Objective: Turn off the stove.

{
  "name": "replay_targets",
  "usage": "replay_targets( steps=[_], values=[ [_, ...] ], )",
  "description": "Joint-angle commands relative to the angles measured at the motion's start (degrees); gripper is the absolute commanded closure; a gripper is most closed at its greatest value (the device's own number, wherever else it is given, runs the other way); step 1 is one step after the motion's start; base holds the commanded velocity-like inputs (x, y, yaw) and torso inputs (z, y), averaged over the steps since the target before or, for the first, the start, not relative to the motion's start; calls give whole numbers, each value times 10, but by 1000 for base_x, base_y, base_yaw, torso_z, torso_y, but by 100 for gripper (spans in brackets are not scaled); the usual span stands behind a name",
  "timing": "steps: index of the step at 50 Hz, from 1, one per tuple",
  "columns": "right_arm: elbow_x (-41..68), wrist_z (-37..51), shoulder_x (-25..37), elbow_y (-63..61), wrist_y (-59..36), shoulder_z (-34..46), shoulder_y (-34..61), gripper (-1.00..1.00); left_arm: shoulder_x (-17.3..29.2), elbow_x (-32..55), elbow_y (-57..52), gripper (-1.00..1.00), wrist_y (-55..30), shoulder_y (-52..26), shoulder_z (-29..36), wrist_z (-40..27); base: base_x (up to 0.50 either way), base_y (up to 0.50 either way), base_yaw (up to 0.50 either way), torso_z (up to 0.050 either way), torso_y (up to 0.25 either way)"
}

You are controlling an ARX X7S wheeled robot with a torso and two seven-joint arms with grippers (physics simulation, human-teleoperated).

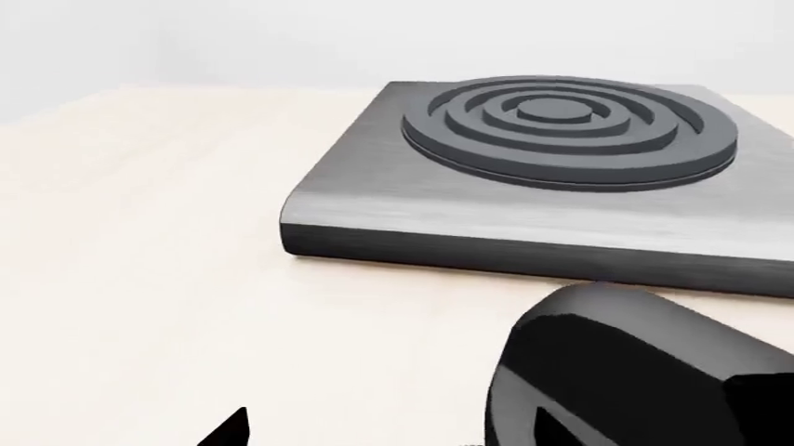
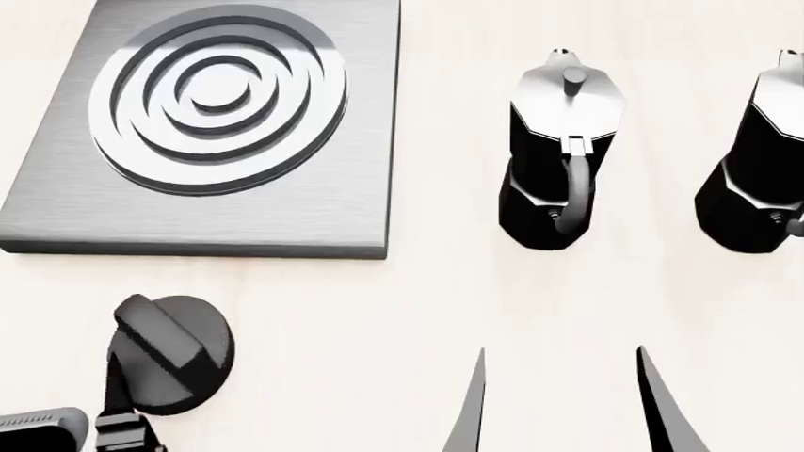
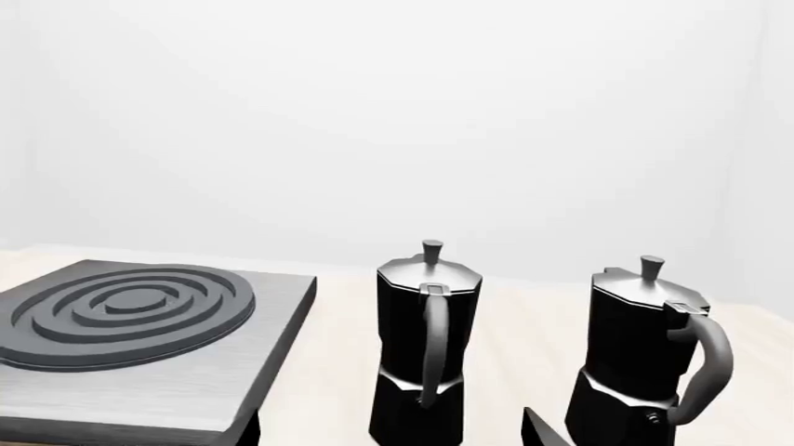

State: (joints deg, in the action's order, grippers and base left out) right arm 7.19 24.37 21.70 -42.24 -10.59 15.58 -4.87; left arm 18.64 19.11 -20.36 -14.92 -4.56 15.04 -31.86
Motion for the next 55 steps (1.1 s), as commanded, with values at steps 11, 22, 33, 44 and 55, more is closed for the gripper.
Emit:
replay_targets(
  steps=[11,22,33,44,55],
  values=[
    [2,3,3,-1,2,2,1,-100,-9,12,98,-100,-16,-59,-6,5,0,0,0,-2,-3],
    [3,4,5,-2,2,3,0,-100,-2,-10,96,-100,-4,-63,-3,-8,0,0,0,0,-2],
    [4,6,7,0,3,4,0,-100,11,-14,57,-100,-8,-48,-7,-20,0,0,0,-1,-1],
    [4,6,8,0,3,8,0,-100,23,-34,23,-100,2,-34,-12,-38,0,0,0,0,0],
    [3,5,9,4,3,13,3,-100,34,-42,-10,-100,8,-23,-24,-53,0,0,0,0,0]
  ],
)
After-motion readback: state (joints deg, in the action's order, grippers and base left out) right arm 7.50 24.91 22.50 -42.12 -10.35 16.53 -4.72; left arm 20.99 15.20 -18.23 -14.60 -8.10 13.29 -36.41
